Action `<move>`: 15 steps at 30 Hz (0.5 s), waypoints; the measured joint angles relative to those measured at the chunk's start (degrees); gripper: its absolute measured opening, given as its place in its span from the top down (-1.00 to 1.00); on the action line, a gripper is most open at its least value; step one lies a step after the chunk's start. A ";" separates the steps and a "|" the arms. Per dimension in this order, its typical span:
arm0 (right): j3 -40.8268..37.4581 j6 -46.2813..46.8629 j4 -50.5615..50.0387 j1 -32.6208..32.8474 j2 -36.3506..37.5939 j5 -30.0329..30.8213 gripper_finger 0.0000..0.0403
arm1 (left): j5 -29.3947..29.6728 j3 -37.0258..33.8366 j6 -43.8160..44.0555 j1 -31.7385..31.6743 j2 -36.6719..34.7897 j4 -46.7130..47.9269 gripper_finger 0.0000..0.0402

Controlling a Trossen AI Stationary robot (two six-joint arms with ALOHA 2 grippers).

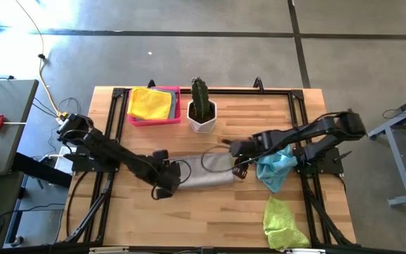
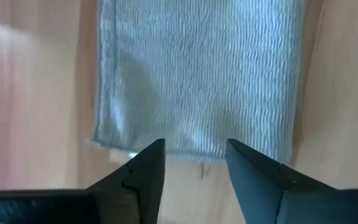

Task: Fold microfiber towels
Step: Fold the gray microfiber towel

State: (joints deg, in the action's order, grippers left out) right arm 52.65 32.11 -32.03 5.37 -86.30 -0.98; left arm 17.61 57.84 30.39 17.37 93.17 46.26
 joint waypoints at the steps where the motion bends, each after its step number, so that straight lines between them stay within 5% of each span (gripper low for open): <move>1: -2.26 2.65 4.03 0.02 1.20 -0.05 0.24 | 0.14 -1.05 0.00 0.02 -0.11 -2.16 0.23; 8: -12.45 14.32 21.60 0.04 3.77 -1.81 0.20 | 0.80 -10.16 2.10 -0.55 0.04 -16.98 0.32; 15: -13.82 27.38 22.65 -0.24 1.42 0.06 -0.09 | 0.14 -14.58 5.61 -0.21 1.60 -26.41 0.41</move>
State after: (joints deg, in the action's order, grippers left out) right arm 38.83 59.49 -9.38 5.13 -84.88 -0.93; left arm 17.75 43.26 36.00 17.15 94.77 19.85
